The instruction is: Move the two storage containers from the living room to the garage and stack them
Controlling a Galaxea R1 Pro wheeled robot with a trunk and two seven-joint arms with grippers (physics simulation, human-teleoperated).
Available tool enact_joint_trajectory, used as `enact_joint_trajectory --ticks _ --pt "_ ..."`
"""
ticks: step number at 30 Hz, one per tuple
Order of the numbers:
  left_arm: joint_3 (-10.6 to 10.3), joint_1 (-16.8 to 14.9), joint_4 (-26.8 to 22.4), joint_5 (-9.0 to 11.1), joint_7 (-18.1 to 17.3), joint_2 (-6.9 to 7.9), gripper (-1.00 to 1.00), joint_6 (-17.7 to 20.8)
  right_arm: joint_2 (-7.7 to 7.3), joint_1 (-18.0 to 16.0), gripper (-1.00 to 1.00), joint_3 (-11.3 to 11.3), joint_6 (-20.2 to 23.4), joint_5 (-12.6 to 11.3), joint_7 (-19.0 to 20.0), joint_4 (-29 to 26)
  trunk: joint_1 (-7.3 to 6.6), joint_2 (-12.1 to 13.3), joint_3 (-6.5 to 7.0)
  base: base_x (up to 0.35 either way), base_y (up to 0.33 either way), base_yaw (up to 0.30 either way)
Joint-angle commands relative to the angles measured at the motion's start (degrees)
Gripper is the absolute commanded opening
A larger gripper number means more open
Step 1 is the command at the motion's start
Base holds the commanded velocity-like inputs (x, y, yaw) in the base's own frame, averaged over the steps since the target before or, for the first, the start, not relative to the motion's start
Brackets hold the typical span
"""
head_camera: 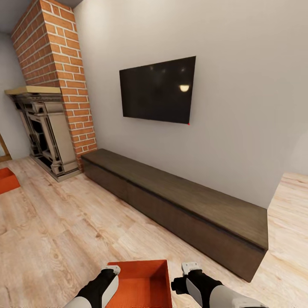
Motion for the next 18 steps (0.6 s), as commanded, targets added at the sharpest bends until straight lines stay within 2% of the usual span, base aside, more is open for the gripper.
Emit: enact_joint_trajectory --ticks 1,18 --pt "-0.3 0.0 -0.1 0.6 0.4 0.02 1.00 0.2 0.01 0.0 1.00 -0.2 0.4 0.4 -0.1 -0.1 0.22 -0.4 -0.24 0.000 0.000 0.000" --pt "-0.3 0.0 -0.1 0.5 0.3 0.11 1.00 0.2 0.21 0.0 1.00 -0.1 0.3 0.4 -0.1 -0.1 3.95 -7.3 -3.30 0.000 0.000 0.000"
